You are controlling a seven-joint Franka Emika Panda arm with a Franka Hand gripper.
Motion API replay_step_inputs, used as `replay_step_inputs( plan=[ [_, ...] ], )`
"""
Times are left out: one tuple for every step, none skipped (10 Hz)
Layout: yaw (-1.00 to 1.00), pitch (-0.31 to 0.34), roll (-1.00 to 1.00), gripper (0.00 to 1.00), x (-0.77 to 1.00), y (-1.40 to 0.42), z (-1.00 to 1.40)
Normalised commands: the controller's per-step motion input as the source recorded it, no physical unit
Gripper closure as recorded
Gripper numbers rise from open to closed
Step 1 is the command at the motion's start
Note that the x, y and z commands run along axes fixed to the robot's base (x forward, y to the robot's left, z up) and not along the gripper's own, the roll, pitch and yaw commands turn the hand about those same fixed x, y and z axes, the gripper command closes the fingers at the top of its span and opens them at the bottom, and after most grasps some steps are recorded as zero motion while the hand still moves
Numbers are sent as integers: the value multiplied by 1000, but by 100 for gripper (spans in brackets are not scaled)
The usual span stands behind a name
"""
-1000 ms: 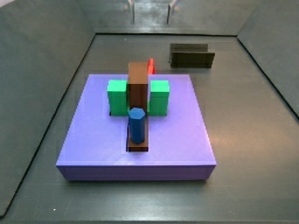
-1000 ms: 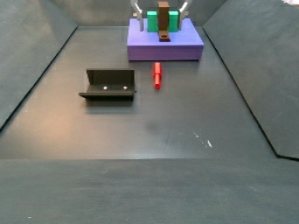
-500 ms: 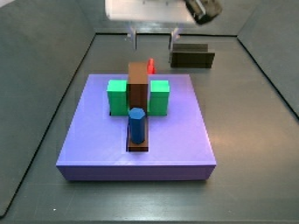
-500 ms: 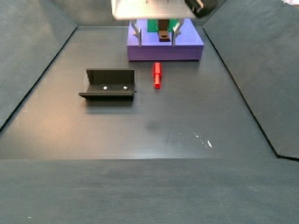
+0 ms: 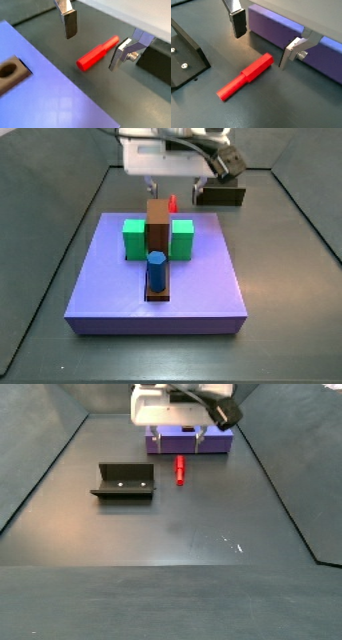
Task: Pick up the red object. Move up. Place the red object on the fixture. Regrasp the red object. Move to above the board. Insert the red object.
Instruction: Pick up the red object.
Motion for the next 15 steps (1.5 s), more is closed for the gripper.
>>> replay_step_inputs(
  plan=[
    [0,-103,0,0,0,0,-334],
    [0,-73,0,0,0,0,-269],
    [0,-56,0,0,0,0,-234],
    [0,-51,-9,0,0,0,-189],
    [0,-41,0,0,0,0,-211],
    [0,-53,0,0,0,0,-271],
    [0,-47,0,0,0,0,-251],
    [0,-26,0,0,0,9,-186],
    [0,0,0,0,0,0,0],
    [0,0,0,100,0,0,0],
    [0,0,0,100,0,0,0],
    [0,0,0,100,0,0,0],
    [0,0,0,100,0,0,0],
    [0,0,0,100,0,0,0],
    [0,0,0,100,0,0,0]
  ],
)
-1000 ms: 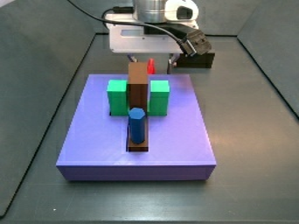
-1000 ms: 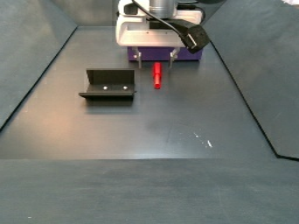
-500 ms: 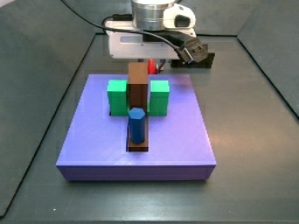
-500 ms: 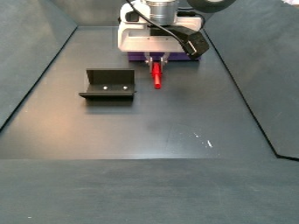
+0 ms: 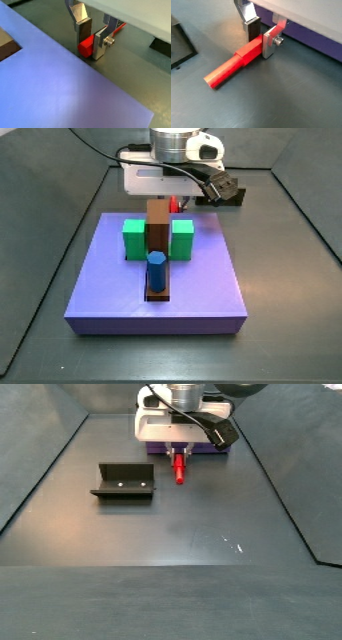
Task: Pick up the red object. Move up. Place the red object on the fixture. Regrasp the red object. Move to above the board. Insert the red object.
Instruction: Pick up the red object.
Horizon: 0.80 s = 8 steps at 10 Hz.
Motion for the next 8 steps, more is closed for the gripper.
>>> replay_step_inputs(
  plan=[
    [0,0,0,100,0,0,0],
    [0,0,0,100,0,0,0],
    [0,0,0,100,0,0,0],
    [0,0,0,100,0,0,0],
    [0,0,0,100,0,0,0],
    [0,0,0,100,0,0,0],
    [0,0,0,100,0,0,0],
    [0,0,0,100,0,0,0]
  ],
)
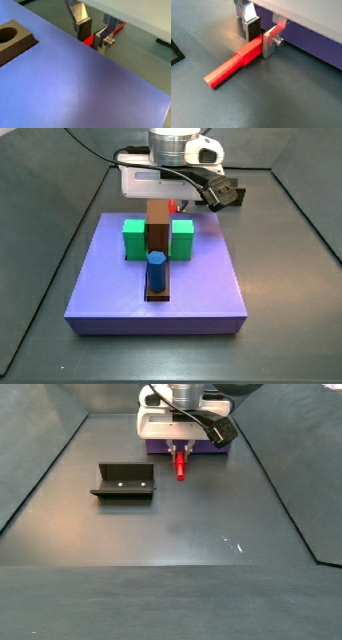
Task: Pick up the red object. Move up. Place the red object on the fixture. Regrasp the red object. Move to above the board. Insert the red object.
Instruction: Pick up the red object, then move up, then place the red object on the fixture.
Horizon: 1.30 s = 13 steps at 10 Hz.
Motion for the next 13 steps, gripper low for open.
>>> replay_step_inputs(
  plan=[
    [0,0,0,100,0,0,0],
    [0,0,0,100,0,0,0],
    [0,0,0,100,0,0,833],
    [-2,0,-5,100,10,-19,827],
    [5,51,-9,100,-31,-23,567],
    [9,35,-19,100,12,-6,276],
    [0,0,0,100,-6,17,0],
    [-89,83,-343,100,229,383,0],
    [-114,231,-740,100,443,460,214],
    [-154,214,-800,100,457,380,286],
    [-177,177,-877,100,483,303,277],
    [-189,149,-960,100,517,226,237],
    [-163,117,-1000,100,534,169,229]
  ],
)
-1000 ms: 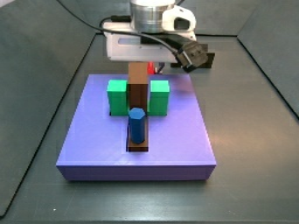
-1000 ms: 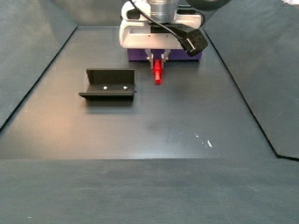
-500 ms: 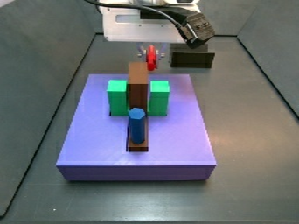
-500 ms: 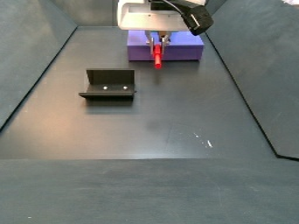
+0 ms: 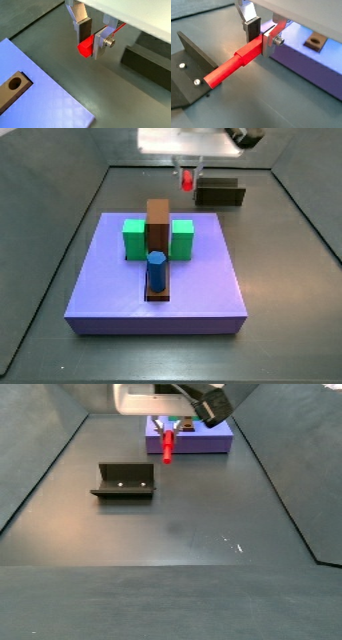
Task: Pick up the red object. Move up. Place the red object on the fixture. Regrasp the red object. Move to above the board. Insert the red object.
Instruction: Place the red object on the fixture.
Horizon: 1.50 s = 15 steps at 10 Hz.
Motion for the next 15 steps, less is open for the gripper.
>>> replay_step_inputs(
  plan=[
    [-146,140,-1000,100,554,163,237],
    [-131,157,-1000,100,557,180,237],
    [-129,151,-1000,100,560,189,246],
    [-89,171,-1000,100,514,260,294],
    [-11,166,-1000,100,363,369,309],
    [0,0,-1000,100,180,486,83],
    [0,0,-1000,100,123,486,43],
    [0,0,-1000,100,91,234,54],
    [0,0,-671,100,0,0,0],
    [3,0,-503,100,0,0,-51],
    [54,-114,-229,100,0,-143,-134],
    [43,-43,-163,100,31,-134,-189],
    [3,0,0,100,400,0,-271],
    [0,0,0,100,500,231,-251],
    [0,0,-17,100,420,243,-300]
  ],
)
